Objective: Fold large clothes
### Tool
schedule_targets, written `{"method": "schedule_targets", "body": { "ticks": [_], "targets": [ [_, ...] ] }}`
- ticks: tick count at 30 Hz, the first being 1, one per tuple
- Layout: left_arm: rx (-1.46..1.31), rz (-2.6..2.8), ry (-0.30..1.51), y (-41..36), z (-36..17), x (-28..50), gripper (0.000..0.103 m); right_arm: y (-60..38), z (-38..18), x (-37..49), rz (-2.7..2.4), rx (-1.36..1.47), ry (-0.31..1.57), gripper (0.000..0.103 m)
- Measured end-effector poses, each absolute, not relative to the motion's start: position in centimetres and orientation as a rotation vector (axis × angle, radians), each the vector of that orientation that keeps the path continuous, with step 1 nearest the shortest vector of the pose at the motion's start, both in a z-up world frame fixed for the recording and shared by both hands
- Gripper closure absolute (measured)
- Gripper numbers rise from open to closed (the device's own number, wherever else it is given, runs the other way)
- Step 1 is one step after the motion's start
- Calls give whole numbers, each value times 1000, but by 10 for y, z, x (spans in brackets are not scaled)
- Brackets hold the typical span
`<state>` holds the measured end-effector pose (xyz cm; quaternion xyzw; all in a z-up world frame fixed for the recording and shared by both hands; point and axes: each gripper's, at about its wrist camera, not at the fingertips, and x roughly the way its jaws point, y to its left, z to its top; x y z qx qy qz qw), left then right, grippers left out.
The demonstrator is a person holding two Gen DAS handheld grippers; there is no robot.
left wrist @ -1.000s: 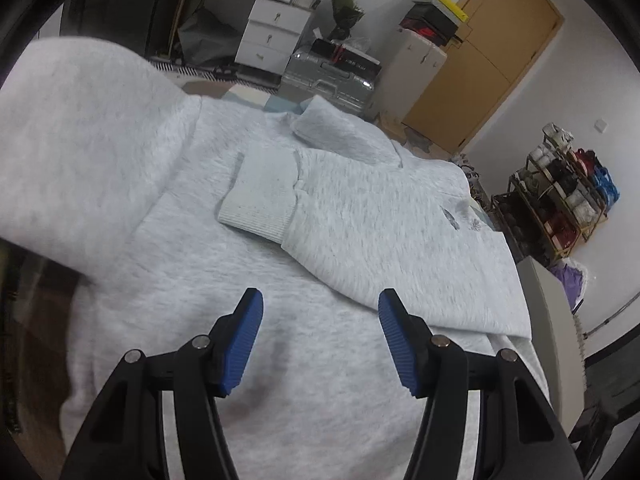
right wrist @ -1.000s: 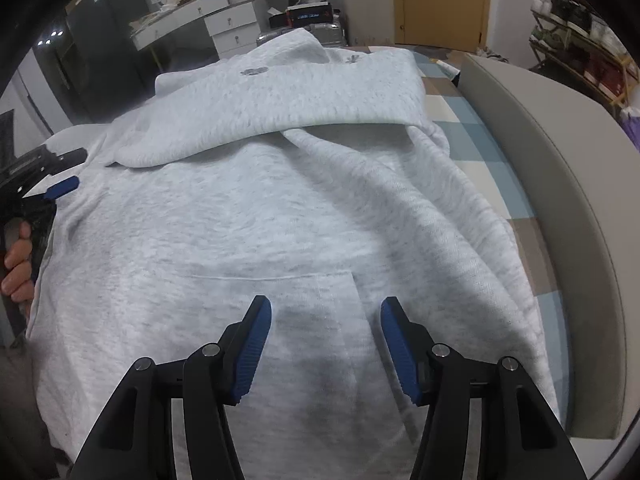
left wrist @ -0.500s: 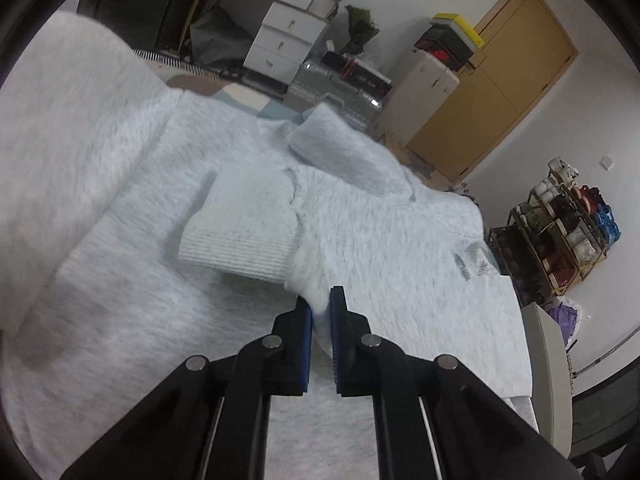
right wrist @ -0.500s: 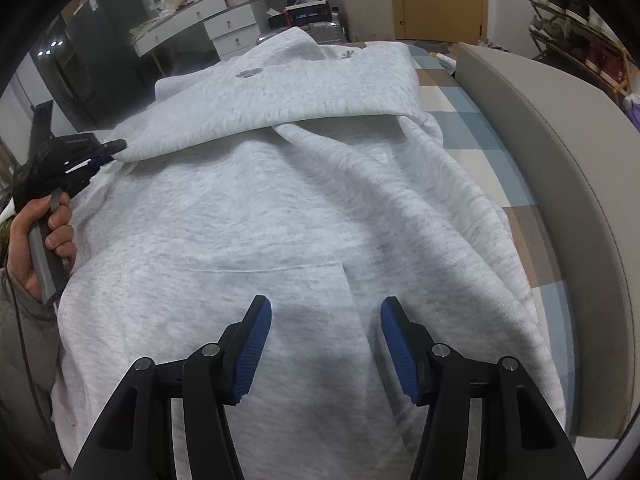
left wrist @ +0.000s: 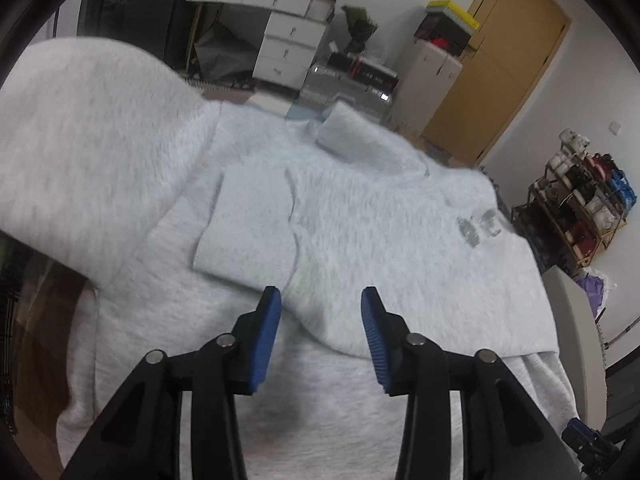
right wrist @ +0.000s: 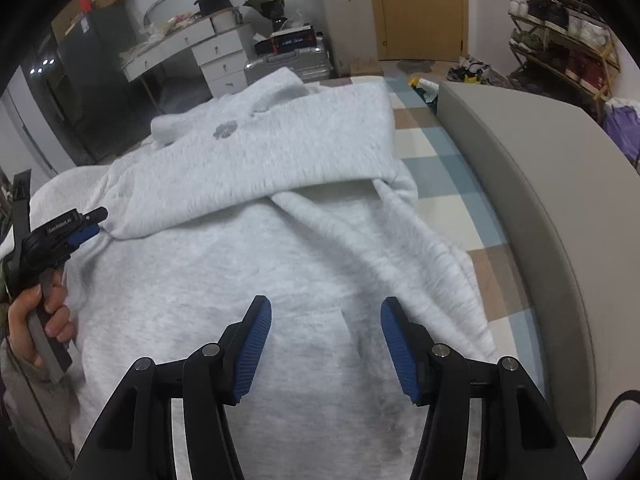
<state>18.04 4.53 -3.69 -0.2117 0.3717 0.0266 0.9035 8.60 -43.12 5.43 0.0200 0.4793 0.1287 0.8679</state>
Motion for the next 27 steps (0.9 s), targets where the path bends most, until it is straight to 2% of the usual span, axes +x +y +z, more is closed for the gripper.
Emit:
{"method": "schedule_targets", "body": {
  "ticks": [1,3,8,12,18,19,21,22,23,25,27],
  "targets": [
    [-411,47,742,43,-31,180,59,-431,61,88,271,50,986,47],
    [-353,36,724,36,-28,188,46,-431,71,94,260,55,956,47],
    [-267,49,831,31,-67,208,45,-439,82,127,176,158,942,47],
    [-277,50,835,39,-71,202,46,-440,70,159,182,293,996,45],
    [-252,58,842,33,-70,200,45,-424,18,204,264,564,1110,45],
    [-255,56,842,33,-70,200,45,-424,8,211,255,613,1123,48],
    [-253,57,842,31,-68,197,45,-424,-4,220,228,665,1118,64],
    [-253,58,842,31,-68,198,45,-424,-6,222,210,669,1108,88],
    [-251,58,842,31,-68,198,45,-424,-4,222,207,664,1089,99],
    [-249,59,844,31,-69,198,45,-429,11,214,245,668,961,100],
    [-244,48,848,29,-69,200,45,-431,16,212,203,622,925,100]
  ]
}}
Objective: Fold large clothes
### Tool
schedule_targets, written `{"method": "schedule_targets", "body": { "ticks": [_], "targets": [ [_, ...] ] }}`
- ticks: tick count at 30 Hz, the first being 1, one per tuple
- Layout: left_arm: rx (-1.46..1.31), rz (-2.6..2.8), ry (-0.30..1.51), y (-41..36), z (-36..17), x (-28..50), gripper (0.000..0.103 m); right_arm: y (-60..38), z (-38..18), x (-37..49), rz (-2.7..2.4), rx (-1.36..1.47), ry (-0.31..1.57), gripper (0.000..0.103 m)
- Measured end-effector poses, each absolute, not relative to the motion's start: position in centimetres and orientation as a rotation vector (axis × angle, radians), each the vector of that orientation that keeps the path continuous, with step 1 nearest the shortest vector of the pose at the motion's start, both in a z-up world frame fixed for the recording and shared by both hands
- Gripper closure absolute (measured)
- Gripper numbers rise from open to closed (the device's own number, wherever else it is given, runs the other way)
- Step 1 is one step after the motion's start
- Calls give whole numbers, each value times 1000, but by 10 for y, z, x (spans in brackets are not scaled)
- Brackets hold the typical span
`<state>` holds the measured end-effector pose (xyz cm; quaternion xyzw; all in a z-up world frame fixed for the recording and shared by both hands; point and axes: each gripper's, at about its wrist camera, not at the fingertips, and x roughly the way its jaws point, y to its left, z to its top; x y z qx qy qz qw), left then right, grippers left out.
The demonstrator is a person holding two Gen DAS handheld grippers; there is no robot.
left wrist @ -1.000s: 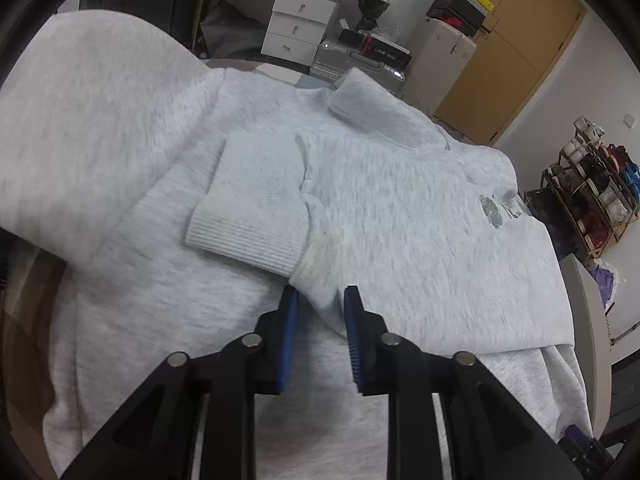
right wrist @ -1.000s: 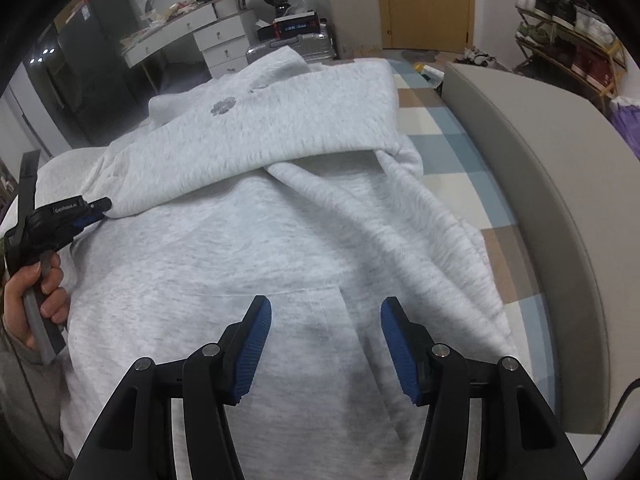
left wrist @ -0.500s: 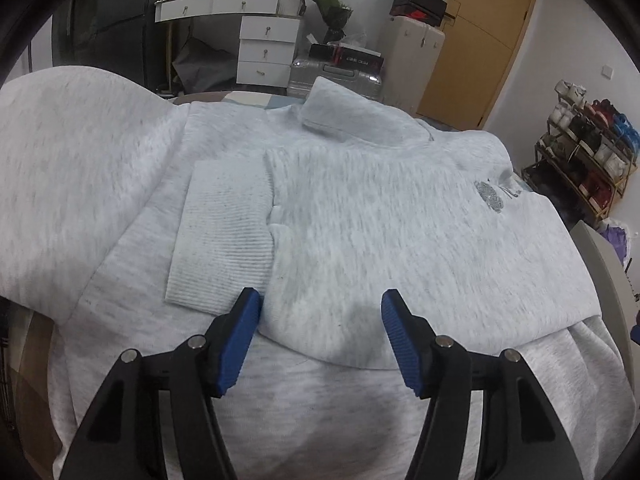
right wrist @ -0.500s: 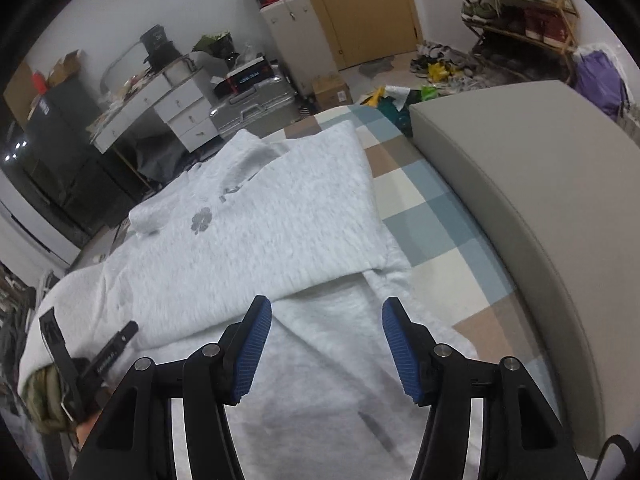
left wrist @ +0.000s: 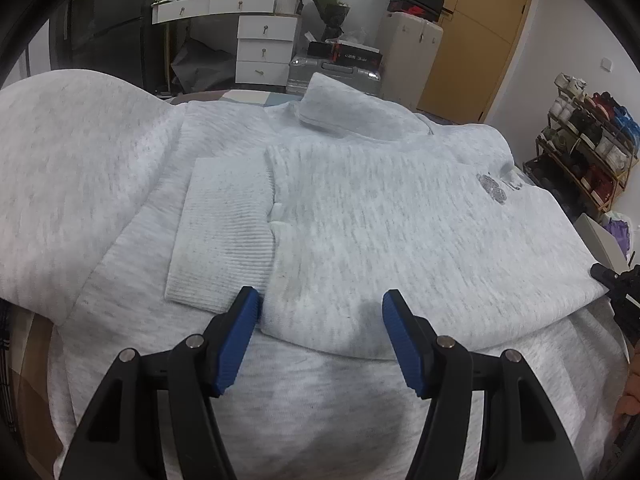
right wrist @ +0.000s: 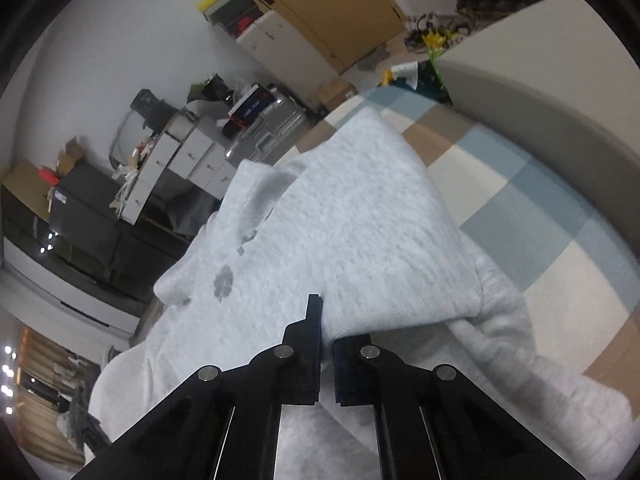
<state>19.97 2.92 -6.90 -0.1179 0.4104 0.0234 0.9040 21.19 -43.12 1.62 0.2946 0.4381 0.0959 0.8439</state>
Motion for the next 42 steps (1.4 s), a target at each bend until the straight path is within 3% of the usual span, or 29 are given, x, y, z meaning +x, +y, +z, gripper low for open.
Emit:
{"method": "schedule_targets", "body": {
  "ticks": [4,7,16,19,26,31,32,38,42],
  "targets": [
    [-230,53,853,26,-70,200,45,-425,-10,221,115,526,1054,100],
    [-238,50,851,27,-70,200,45,-421,7,212,83,419,1052,81],
    [-228,42,853,26,-70,200,39,-394,53,177,237,211,941,66],
    [-223,42,855,25,-70,201,38,-357,48,190,308,136,945,55],
    [-232,36,854,25,-70,202,37,-271,-1,208,399,-172,1010,53],
    [-248,23,850,26,-70,201,35,-307,-2,209,239,-247,979,50],
    [-246,22,852,26,-71,201,34,-330,-2,213,201,-200,980,44],
    [-239,22,854,24,-70,202,32,-389,5,213,127,-80,1032,42],
    [-217,16,859,20,-70,201,24,-378,19,198,248,5,1033,38]
  ]
}}
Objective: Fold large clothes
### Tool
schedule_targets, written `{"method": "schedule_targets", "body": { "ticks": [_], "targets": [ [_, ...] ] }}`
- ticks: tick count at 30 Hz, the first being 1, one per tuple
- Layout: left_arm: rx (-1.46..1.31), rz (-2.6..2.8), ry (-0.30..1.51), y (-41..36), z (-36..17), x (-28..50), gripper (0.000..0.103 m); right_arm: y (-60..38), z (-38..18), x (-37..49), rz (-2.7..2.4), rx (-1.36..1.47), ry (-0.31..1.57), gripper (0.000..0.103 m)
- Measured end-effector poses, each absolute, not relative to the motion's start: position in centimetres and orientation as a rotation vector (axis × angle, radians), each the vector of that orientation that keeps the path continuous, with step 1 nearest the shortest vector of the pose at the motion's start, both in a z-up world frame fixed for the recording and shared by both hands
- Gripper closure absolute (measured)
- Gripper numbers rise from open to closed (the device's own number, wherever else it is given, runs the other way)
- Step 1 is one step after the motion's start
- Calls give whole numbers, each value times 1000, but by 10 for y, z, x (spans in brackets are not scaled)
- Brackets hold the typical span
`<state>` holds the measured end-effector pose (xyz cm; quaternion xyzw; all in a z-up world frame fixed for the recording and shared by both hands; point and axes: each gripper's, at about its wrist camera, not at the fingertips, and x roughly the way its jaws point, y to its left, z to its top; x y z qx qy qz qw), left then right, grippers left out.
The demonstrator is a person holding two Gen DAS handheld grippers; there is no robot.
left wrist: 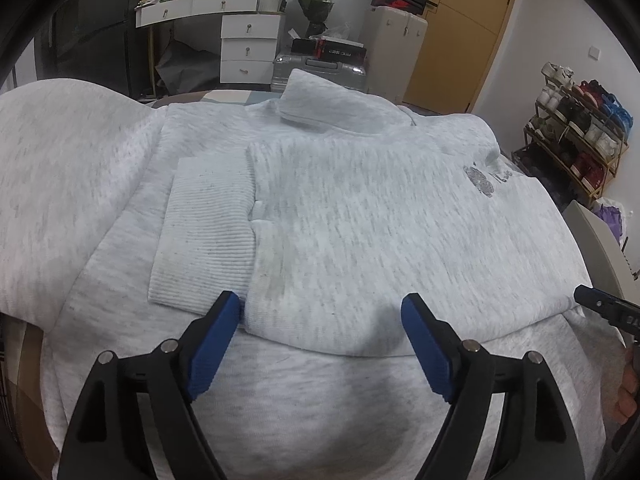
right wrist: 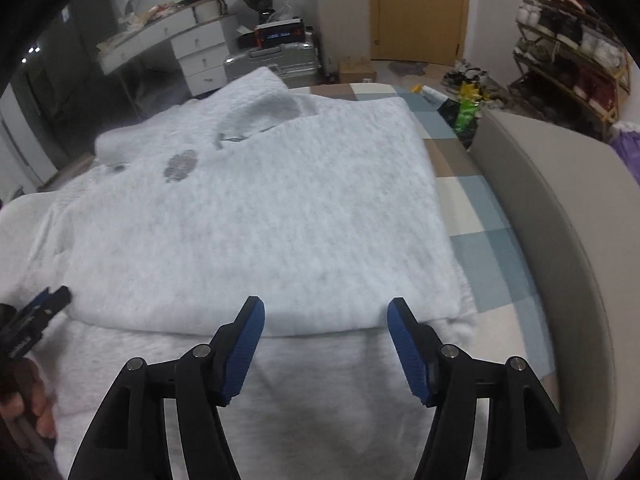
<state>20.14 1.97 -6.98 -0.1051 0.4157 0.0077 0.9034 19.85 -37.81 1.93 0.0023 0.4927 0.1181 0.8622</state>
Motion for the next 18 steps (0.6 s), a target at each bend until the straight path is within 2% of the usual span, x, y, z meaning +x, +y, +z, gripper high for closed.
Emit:
{"method": "schedule_targets", "body": {
  "ticks": [3,5,7,12,18],
  "targets": [
    [-211,41,858,20,-55,185,24,-375,37,180,341,63,1010,35],
    [-238,46,760,31,-28,157,24,-375,49,168,372,71,972,28],
    [-269,82,673,49,2,130,24,-375,60,159,399,88,946,26],
    [-427,390,425,138,67,54,20,-389,76,136,429,164,907,26],
    [-694,738,251,253,76,-16,20,-404,84,116,445,215,896,25]
  ]
}}
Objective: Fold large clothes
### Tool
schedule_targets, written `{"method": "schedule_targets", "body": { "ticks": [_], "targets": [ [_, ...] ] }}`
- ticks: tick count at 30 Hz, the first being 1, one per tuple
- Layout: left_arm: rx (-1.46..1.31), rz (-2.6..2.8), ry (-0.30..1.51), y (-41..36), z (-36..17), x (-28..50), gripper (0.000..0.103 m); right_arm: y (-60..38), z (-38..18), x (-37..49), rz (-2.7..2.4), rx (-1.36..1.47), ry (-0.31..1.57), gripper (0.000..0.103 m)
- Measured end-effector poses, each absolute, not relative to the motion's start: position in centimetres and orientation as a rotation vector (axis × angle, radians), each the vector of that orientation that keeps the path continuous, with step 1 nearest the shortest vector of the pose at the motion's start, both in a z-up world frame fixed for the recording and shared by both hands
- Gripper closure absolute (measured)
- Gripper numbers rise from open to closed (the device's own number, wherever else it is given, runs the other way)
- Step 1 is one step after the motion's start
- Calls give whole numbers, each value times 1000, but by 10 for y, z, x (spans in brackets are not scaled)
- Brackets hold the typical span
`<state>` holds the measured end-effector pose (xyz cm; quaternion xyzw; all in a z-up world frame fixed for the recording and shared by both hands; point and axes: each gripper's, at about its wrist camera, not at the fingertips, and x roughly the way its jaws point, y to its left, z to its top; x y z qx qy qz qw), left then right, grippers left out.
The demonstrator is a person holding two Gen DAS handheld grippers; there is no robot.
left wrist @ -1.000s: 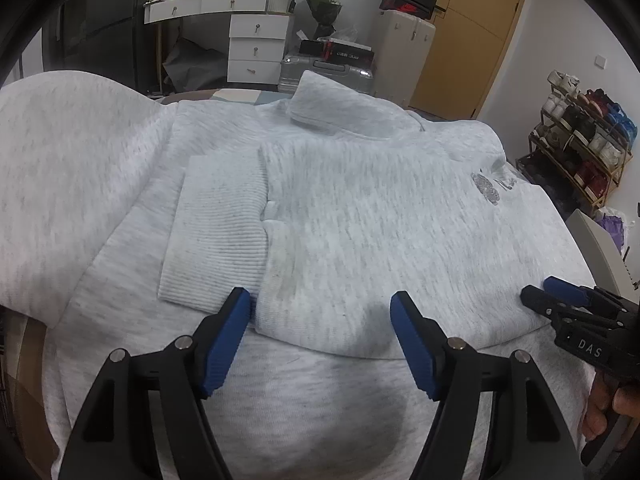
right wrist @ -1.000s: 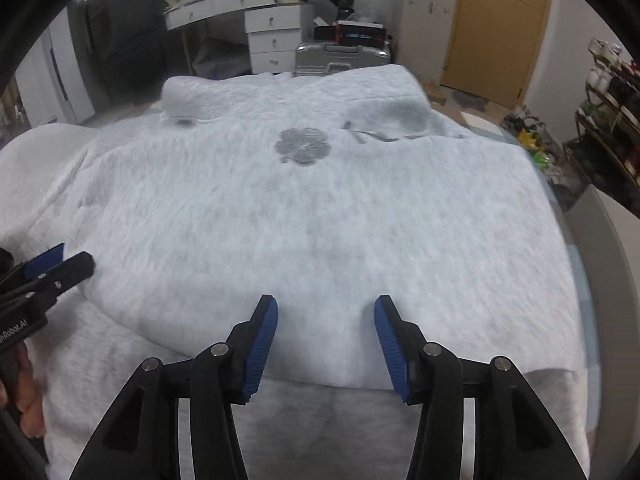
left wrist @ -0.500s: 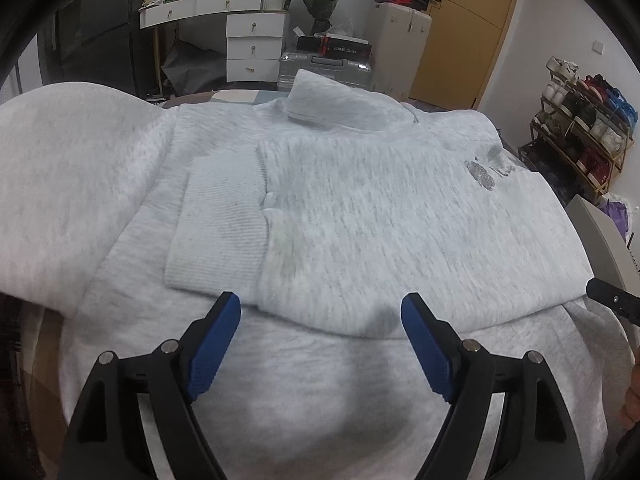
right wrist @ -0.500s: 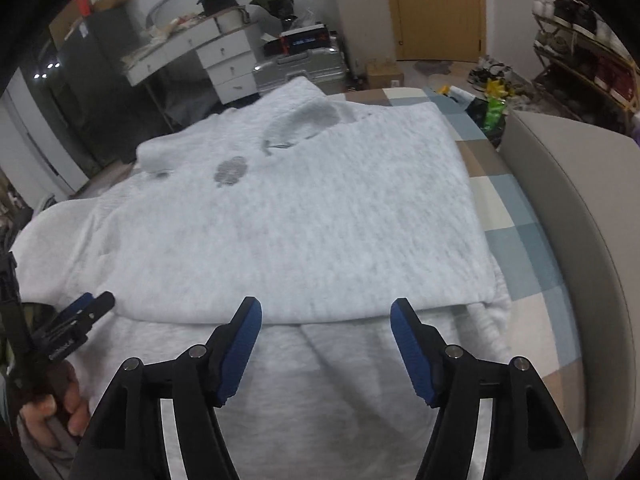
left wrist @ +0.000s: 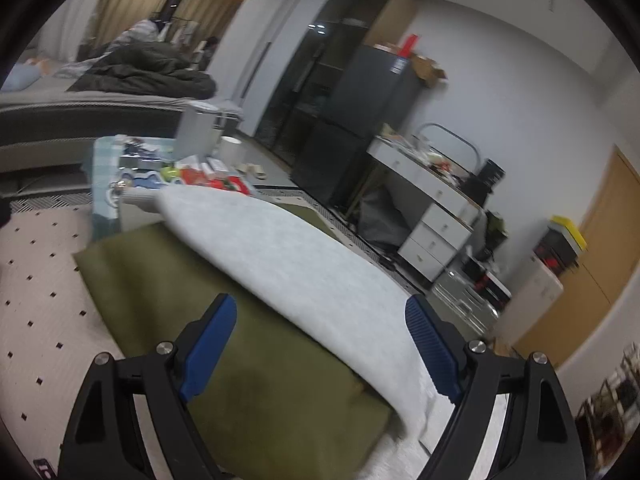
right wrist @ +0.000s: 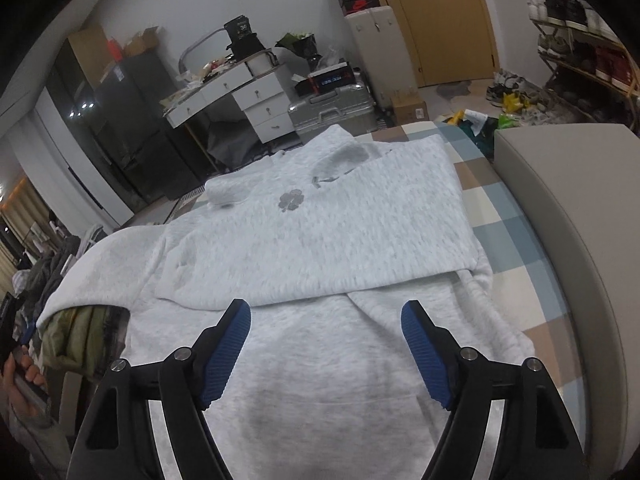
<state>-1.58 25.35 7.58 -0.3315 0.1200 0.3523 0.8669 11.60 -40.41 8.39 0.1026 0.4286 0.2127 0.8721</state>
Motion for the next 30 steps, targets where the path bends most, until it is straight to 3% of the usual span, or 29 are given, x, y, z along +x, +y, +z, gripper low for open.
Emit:
{"method": "schedule_targets", "body": {
  "ticks": [7,10,11,12,14,21,30],
  "targets": [
    [-877,752,280,340,45,-12,21,-422,79,105,400,260,905,25],
    [-825,787,279,347,50,-1,33,-426,76,104,378,272,916,25],
    [-811,801,285,343,51,2,49,-427,76,103,373,275,915,25],
    [-793,816,288,339,52,4,75,-429,76,103,369,276,915,25],
    [-759,823,307,331,55,8,100,-430,75,101,364,280,917,25],
    [-485,733,210,267,92,17,103,-438,76,97,347,282,905,25],
    [-246,188,214,79,130,108,103,-470,71,93,302,322,907,25]
  ]
}}
